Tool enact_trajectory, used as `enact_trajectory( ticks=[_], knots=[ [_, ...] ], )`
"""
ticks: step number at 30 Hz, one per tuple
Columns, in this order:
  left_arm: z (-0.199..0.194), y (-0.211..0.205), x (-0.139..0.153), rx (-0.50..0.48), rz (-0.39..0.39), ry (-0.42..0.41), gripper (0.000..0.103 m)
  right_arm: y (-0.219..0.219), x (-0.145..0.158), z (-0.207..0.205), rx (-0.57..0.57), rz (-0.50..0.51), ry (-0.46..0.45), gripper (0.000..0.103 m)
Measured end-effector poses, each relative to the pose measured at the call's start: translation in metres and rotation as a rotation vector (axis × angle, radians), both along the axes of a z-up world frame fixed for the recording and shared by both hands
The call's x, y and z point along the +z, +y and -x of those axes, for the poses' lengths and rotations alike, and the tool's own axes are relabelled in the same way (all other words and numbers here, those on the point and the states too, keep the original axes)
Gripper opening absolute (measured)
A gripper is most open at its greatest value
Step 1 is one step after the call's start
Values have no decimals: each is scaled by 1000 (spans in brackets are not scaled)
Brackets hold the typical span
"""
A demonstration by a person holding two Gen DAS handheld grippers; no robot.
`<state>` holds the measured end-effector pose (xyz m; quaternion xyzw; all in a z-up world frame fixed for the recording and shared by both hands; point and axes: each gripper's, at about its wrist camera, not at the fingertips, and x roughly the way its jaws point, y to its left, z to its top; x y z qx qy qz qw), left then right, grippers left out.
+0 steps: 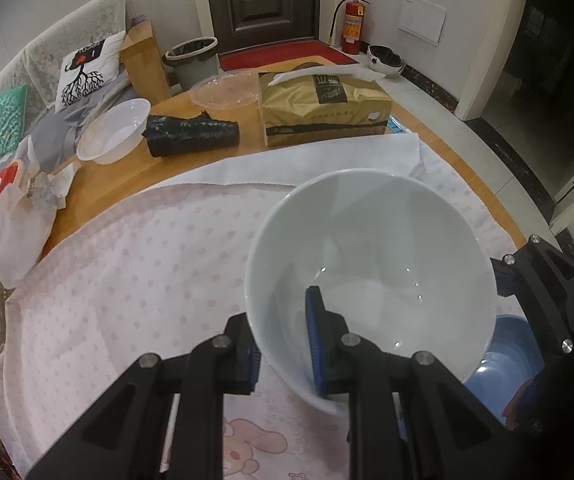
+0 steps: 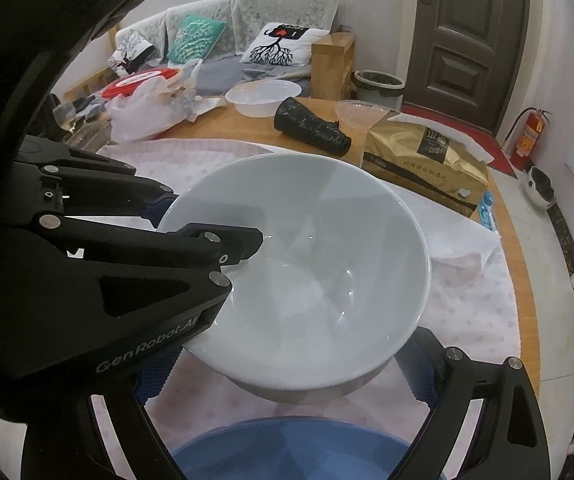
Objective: Organize plates and bowls
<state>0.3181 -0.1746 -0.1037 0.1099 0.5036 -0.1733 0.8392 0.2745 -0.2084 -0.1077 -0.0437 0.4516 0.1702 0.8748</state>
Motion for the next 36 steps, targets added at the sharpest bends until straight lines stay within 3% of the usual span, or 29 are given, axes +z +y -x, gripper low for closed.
enact_trajectory(
  ticks=[15,26,34,36],
  knots=[
    [-1,-1,-14,-4,-11,19,16,3,3,8,26,63,-13,92],
    [2,-8,-15,2,-42,6,16,-4,5,13,12,54,-12,93],
    [3,1,-2,30,23,11,19,-10,10,23,24,16,-15,92],
    [2,2,-3,34,42,18,21,-11,4,23,25,7,-5,98]
  ],
)
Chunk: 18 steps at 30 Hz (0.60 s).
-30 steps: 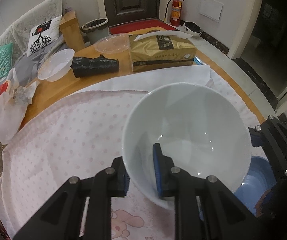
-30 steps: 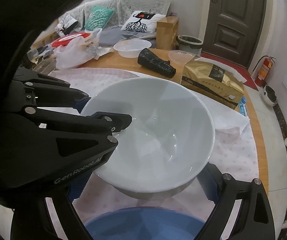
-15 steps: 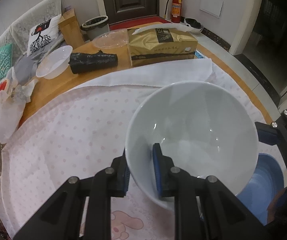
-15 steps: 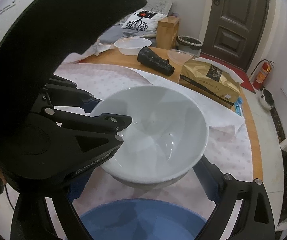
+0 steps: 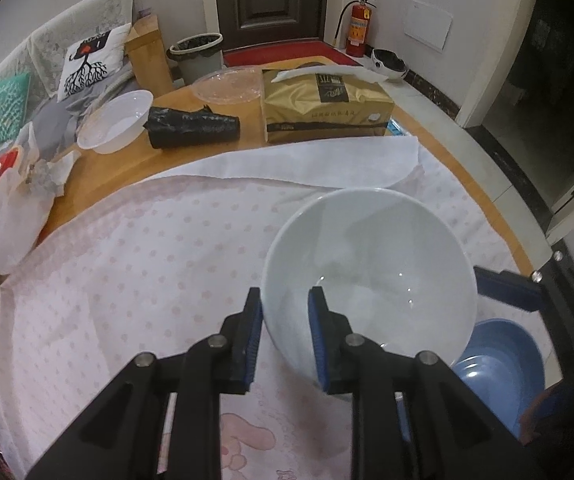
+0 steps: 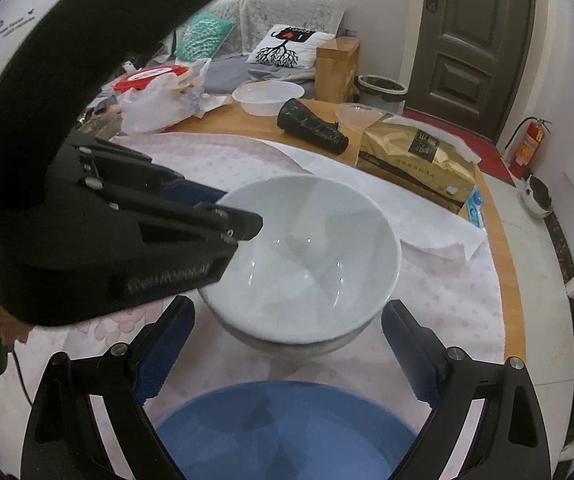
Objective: Organize plates and bowls
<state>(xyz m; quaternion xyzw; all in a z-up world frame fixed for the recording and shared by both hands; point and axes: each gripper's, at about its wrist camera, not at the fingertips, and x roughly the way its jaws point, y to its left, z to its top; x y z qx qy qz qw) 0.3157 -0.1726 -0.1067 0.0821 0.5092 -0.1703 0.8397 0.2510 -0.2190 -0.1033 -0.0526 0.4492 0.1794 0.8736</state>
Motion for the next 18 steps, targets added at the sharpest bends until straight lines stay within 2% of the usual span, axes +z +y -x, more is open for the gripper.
enact_trajectory(
  ticks=[5,8,14,18],
  knots=[
    [-6,0,-9,16,18,34,24,4,-23,-7,0,-11,59,100],
    [-10,0,-15,23,32,51,25,7,-32,-14,-12,12,61,100],
    [-18,0,-28,30,52,86,25,4,-43,-26,-11,-24,89,102],
    [-21,3,-32,41,95,103,25,3,-47,-29,8,-35,95,102]
  ],
)
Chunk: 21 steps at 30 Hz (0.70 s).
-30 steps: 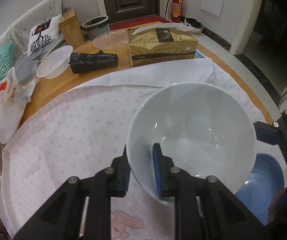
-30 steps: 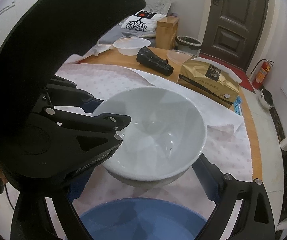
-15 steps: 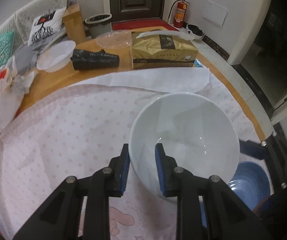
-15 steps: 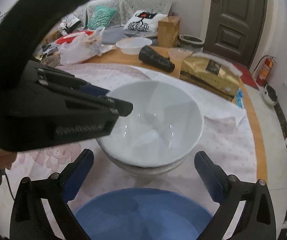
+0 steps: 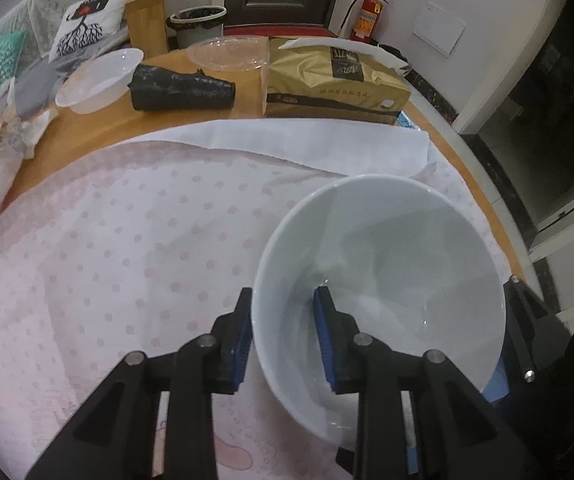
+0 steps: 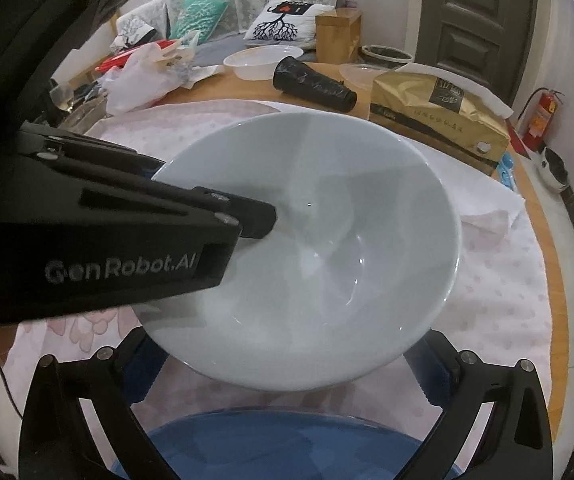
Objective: Organize plates and bowls
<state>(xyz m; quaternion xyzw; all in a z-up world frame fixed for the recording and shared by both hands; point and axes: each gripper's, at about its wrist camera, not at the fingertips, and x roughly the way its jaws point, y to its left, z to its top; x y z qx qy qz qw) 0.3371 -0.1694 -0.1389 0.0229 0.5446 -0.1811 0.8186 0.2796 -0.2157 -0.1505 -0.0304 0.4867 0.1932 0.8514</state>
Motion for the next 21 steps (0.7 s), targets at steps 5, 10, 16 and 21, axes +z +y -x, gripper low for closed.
enact_trajectory(
  ticks=[5,10,16,21],
  knots=[
    [0,1,-1,-12,19,-1,26,3,-6,-4,14,22,14,102],
    [0,5,-2,-17,34,-7,26,2,-16,-11,5,-8,40,102],
    [-2,10,-4,-16,75,7,26,5,-22,-18,-2,-34,42,102],
    [-1,11,-5,-17,87,5,26,6,-24,-20,2,-32,47,102]
  ],
)
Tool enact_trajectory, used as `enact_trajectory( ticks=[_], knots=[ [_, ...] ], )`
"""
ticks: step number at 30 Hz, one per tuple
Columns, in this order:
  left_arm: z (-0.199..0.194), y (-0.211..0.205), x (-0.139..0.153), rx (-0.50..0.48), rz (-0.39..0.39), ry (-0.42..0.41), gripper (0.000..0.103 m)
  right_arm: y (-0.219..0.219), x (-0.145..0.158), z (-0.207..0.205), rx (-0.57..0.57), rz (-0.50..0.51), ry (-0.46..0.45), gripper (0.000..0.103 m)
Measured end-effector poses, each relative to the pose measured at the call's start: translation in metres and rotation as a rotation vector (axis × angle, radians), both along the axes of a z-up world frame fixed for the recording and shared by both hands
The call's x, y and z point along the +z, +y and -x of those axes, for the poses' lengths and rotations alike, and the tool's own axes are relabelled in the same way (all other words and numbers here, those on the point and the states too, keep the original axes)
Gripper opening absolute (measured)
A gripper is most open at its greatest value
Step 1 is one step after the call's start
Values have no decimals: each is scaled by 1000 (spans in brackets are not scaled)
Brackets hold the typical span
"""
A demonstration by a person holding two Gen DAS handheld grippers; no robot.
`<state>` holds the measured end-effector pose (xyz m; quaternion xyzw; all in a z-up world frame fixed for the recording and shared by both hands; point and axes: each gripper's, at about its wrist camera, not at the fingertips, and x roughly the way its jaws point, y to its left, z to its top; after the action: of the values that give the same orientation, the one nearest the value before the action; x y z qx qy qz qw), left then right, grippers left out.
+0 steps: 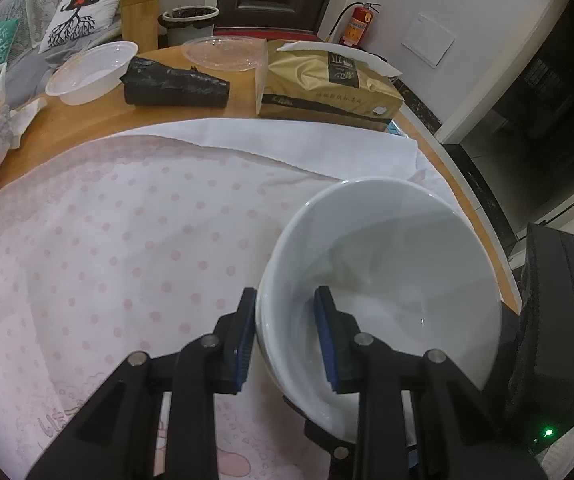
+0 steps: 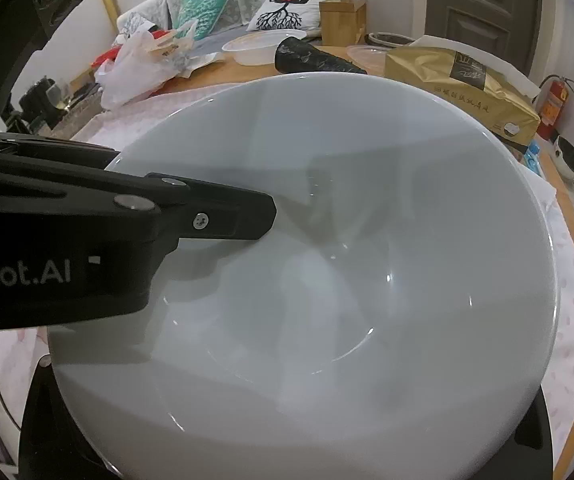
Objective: Organize plates and bowls
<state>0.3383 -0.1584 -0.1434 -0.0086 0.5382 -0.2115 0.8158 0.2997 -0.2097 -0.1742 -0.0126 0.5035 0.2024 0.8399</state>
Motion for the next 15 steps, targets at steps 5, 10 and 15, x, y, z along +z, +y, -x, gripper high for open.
enact_trajectory(
  ticks=[5,10,15],
  knots=[
    [0,1,0,3,5,2,26,0,-3,-1,-6,-3,13,102],
    [-1,1,-1,11,15,15,26,-1,-3,-3,-23,-15,24,103],
    [-2,1,-2,4,21,26,27,-1,-2,-1,-27,-18,20,102]
  ],
)
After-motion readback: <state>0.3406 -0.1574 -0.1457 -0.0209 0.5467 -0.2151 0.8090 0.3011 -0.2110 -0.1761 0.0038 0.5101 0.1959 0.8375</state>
